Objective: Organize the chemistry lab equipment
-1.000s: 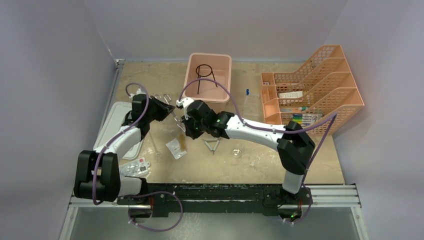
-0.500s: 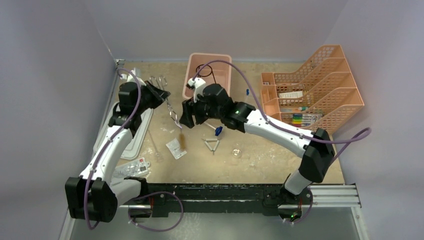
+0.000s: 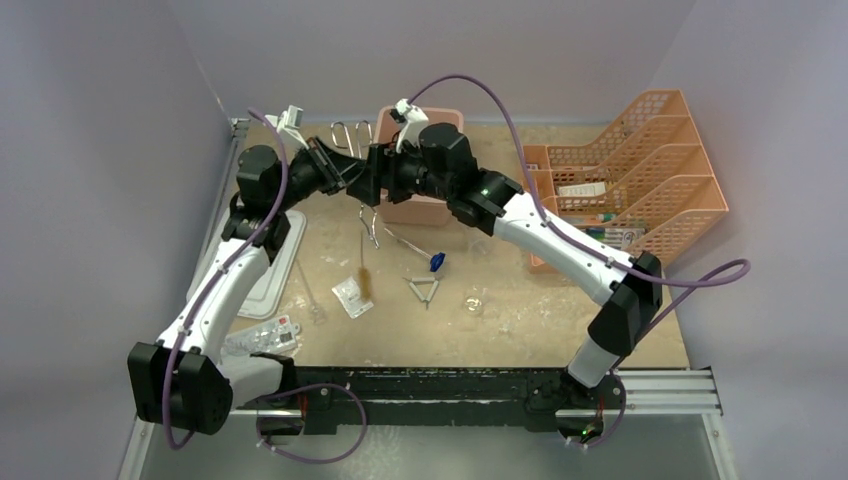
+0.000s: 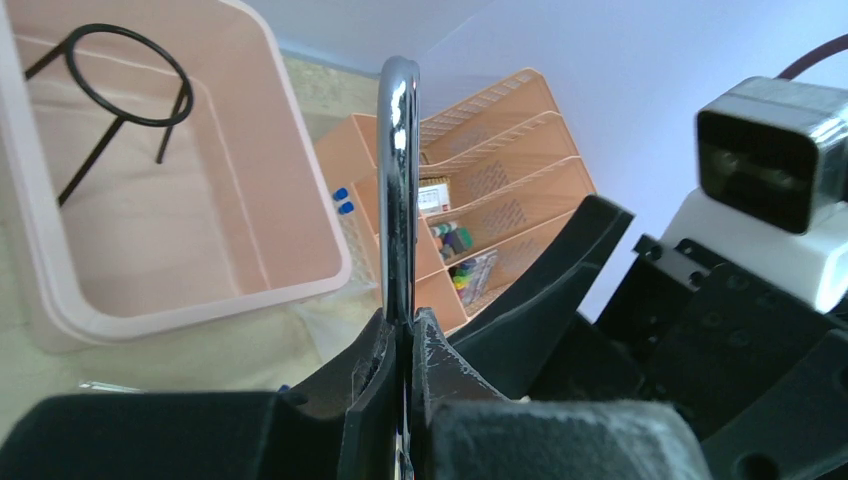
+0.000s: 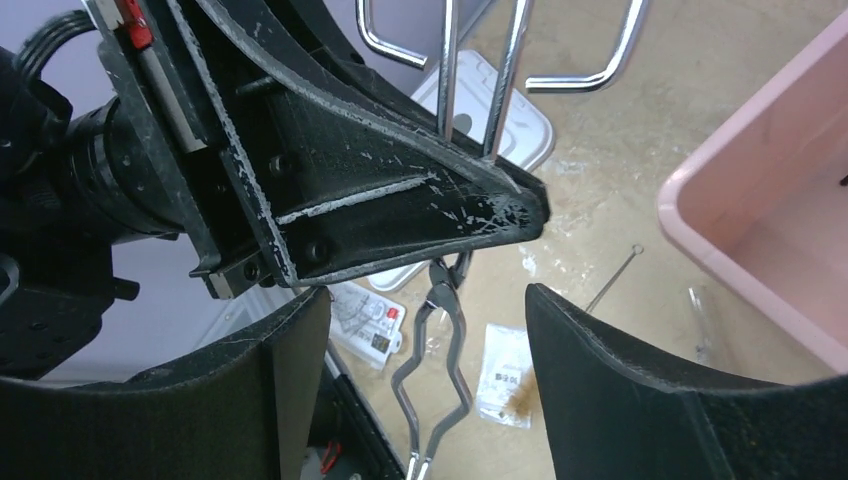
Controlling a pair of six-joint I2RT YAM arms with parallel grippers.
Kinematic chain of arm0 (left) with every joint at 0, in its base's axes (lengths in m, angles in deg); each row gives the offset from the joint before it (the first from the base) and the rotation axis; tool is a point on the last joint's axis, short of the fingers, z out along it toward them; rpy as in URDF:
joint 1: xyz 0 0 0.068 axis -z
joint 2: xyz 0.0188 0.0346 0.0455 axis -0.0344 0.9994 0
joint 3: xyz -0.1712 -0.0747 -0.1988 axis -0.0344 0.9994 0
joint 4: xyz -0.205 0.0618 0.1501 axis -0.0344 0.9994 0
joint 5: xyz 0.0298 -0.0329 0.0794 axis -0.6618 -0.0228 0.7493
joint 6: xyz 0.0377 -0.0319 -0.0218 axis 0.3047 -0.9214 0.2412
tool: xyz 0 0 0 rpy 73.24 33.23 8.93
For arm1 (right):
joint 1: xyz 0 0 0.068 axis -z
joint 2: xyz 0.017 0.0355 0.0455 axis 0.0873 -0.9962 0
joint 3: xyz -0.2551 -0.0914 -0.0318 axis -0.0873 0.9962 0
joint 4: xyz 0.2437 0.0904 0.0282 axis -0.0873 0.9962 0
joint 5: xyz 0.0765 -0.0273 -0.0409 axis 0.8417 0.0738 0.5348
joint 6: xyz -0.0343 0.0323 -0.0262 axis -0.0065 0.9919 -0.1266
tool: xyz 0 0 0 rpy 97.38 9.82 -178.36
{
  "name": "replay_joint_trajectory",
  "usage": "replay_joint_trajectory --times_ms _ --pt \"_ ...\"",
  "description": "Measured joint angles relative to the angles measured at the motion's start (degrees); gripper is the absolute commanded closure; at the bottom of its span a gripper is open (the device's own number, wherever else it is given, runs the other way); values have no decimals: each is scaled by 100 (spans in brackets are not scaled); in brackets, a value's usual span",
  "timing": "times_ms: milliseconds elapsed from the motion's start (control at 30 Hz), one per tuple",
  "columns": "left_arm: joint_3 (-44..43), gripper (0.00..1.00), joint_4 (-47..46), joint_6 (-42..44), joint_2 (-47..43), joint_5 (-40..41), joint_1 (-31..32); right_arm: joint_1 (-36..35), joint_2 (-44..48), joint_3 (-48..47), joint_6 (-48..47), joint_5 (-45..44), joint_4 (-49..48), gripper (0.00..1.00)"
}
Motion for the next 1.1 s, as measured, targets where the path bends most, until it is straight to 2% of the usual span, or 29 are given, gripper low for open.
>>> replay_joint_trajectory --times_ms 67,200,300,533,767,833,1100 --pt "-26 100 -151 -94 94 -59 72 -2 -37 9 81 33 11 33" --pt "-52 100 -313 -225 223 -109 131 -2 -81 125 181 31 11 49" --pt "-55 100 -367 -291 260 -164 138 2 -81 221 216 11 15 56" --pt "-55 100 -553 -356 284 -326 142 70 -114 247 284 -4 -35 60" --pt "-52 100 -721 -369 352 -398 142 120 -114 289 402 127 -188 90" --pt "-52 93 -737 -358 354 -407 142 153 -101 400 479 188 -367 99" --pt "-55 57 -717 -310 389 -409 164 323 118 1032 599 140 -796 100"
